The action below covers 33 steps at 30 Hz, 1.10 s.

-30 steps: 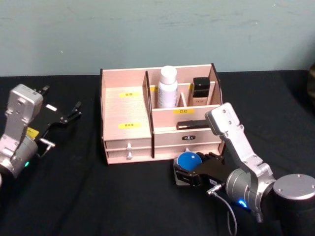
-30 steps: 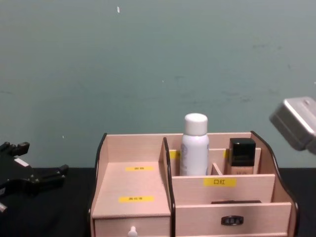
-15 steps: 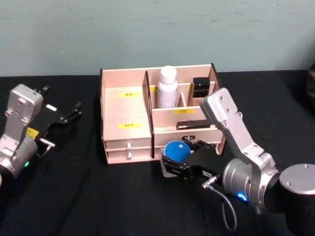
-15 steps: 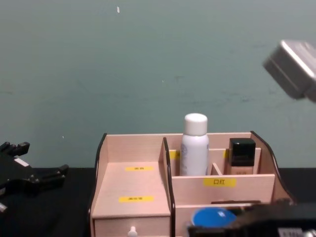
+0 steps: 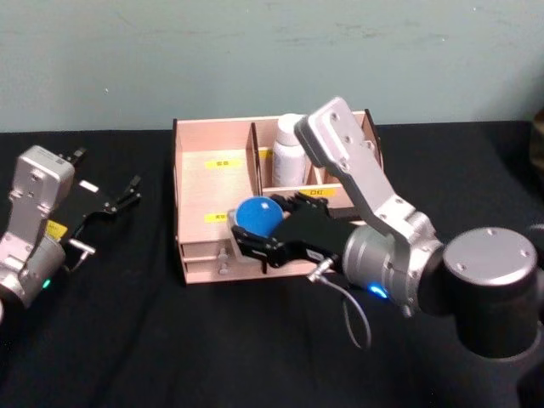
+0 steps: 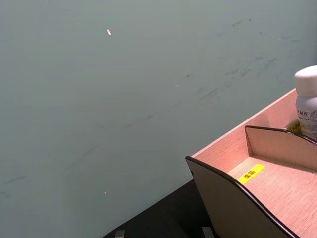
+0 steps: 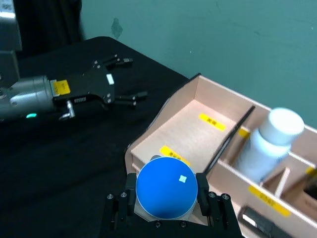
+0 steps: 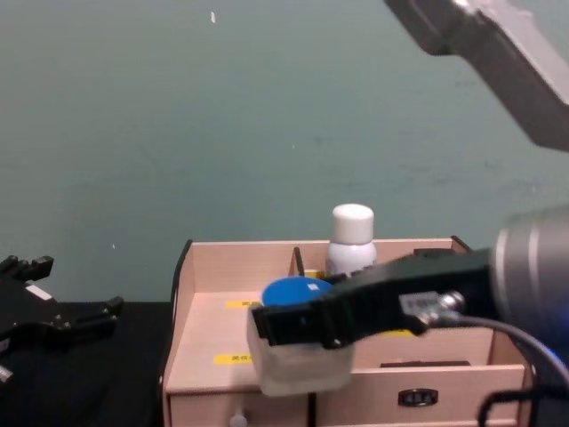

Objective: Pick up the facial cleanser and watermelon frost from the table and place them into the tiered storage box.

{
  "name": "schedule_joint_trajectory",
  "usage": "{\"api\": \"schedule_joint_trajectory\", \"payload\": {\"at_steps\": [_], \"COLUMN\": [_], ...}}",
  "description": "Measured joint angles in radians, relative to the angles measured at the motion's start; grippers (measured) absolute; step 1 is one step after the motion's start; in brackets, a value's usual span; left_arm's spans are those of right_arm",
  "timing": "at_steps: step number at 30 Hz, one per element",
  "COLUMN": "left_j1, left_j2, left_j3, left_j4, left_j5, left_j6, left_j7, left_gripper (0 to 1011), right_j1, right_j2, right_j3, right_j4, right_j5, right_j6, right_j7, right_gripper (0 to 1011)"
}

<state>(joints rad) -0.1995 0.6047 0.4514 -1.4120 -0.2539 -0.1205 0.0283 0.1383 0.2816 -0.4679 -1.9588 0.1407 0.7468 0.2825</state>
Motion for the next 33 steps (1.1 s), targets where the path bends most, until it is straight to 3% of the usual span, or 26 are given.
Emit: {"api": "schedule_joint_trajectory", "payload": {"at_steps": [13, 33], "left_j1": [0.0, 0.0], "left_j2": [0.0, 0.0], "left_j3": [0.0, 0.0], "left_j4": [0.0, 0.0], "left_j5": [0.0, 0.0], "left_j6": [0.0, 0.0], "left_j7": [0.0, 0.0], "left_gripper": [1001, 1001], "right_j1": [0.14, 0.223], "right_j2": [-0.101, -0.185], "right_j3": [-0.029, -0.014], "right_j4": [0.178, 0.337], "right_j5": [-0.049, -0.102], "right_j6": [-0.039, -0.072], "right_j7": [0.013, 0.018], "right_gripper": [726, 726]}}
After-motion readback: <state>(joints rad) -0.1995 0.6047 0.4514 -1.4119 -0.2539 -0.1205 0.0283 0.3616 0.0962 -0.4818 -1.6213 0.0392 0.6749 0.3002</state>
